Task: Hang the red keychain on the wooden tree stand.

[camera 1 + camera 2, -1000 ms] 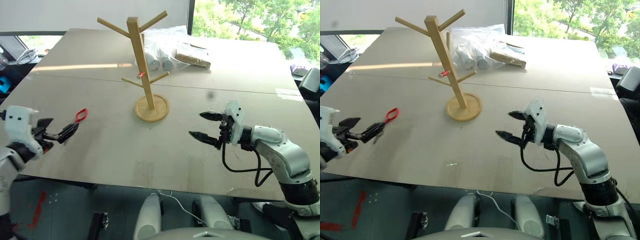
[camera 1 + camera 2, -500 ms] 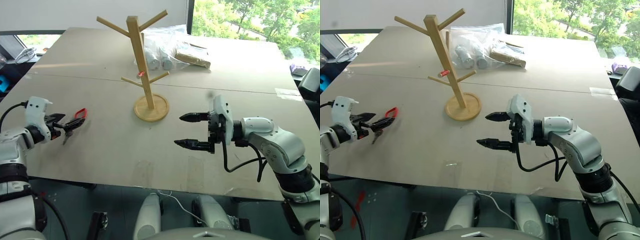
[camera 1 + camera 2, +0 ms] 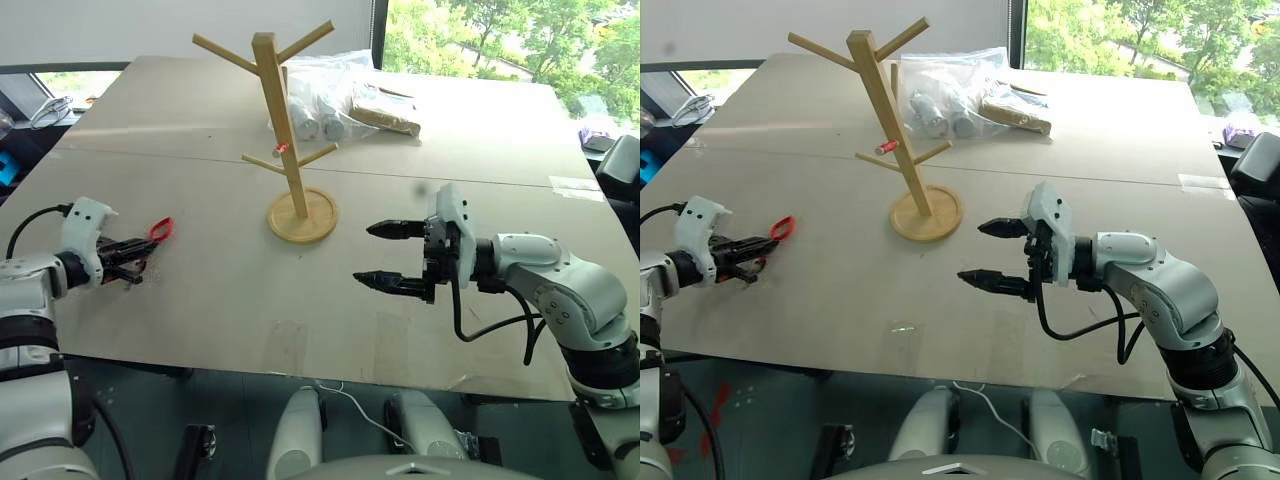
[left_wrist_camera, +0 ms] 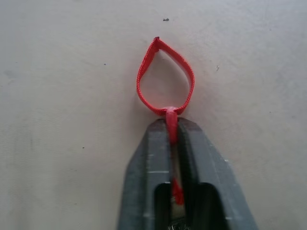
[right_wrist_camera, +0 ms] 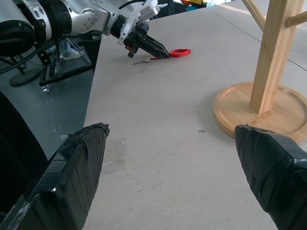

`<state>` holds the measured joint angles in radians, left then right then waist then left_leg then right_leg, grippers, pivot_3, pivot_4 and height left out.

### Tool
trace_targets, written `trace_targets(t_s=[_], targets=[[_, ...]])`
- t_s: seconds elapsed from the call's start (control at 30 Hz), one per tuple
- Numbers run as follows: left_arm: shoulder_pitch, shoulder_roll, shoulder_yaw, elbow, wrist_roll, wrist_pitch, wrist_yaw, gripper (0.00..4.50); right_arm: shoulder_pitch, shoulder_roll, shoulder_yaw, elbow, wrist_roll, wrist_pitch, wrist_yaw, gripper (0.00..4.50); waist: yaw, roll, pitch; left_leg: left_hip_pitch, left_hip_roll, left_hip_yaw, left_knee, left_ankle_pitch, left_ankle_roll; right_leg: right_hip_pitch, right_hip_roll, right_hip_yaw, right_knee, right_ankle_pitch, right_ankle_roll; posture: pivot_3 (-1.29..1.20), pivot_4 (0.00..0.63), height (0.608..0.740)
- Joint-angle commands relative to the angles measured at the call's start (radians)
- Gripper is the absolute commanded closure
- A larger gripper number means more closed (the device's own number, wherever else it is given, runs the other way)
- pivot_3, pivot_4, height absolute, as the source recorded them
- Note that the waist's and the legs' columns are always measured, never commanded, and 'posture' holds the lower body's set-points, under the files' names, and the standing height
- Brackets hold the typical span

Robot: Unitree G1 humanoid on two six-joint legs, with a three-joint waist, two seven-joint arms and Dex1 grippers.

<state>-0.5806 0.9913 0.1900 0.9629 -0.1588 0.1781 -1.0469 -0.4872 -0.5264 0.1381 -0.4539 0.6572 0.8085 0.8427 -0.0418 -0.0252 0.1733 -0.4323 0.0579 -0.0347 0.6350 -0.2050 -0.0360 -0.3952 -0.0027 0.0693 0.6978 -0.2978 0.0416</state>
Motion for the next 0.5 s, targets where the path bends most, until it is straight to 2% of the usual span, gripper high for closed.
trace_targets(t_s=[0.03,0.17,0.27,0.4,0.5], targets=[[0.026,0.012,-0.011,0.019,0.019,0.008,-0.014,4.47,-0.02,-0.01,-0.033,-0.032,0.022,-0.002,-0.005,0.0,0.0,0.0,0.0,0.0,0.0,0.0,0.0,0.0,0.0,0.0,0.0,0.0,0.0,0.0,0.0,0.0,0.15,0.74],[0.025,-0.001,0.009,-0.034,-0.007,0.016,-0.008,4.47,-0.022,-0.017,-0.034,-0.023,0.016,-0.01,-0.012,0.0,-0.001,0.0,0.0,0.0,0.0,0.0,0.0,0.0,0.0,0.0,0.0,0.0,0.0,0.0,0.0,0.0,0.15,0.74],[0.054,-0.022,0.042,-0.224,-0.076,0.087,-0.021,4.47,-0.008,-0.021,-0.06,-0.036,-0.007,-0.044,-0.041,0.0,0.001,0.0,0.0,0.0,0.0,0.0,0.0,0.0,0.0,0.0,0.0,0.0,0.0,0.0,0.0,0.0,0.15,0.74],[0.217,-0.088,0.147,-0.882,-0.305,0.341,0.046,4.47,0.045,-0.016,-0.139,-0.095,-0.017,-0.09,-0.12,0.0,0.012,-0.003,0.001,-0.004,0.0,-0.001,0.001,0.0,0.0,-0.001,-0.002,-0.001,-0.001,0.0,0.0,0.0,0.15,0.74],[0.265,-0.143,0.195,-1.136,-0.384,0.425,0.152,4.47,0.078,-0.013,-0.175,-0.14,-0.014,-0.097,-0.166,0.0,0.009,-0.003,0.001,-0.003,0.0,-0.001,0.001,0.0,0.0,0.0,-0.002,-0.001,-0.001,0.0,0.0,0.0,0.15,0.74]])
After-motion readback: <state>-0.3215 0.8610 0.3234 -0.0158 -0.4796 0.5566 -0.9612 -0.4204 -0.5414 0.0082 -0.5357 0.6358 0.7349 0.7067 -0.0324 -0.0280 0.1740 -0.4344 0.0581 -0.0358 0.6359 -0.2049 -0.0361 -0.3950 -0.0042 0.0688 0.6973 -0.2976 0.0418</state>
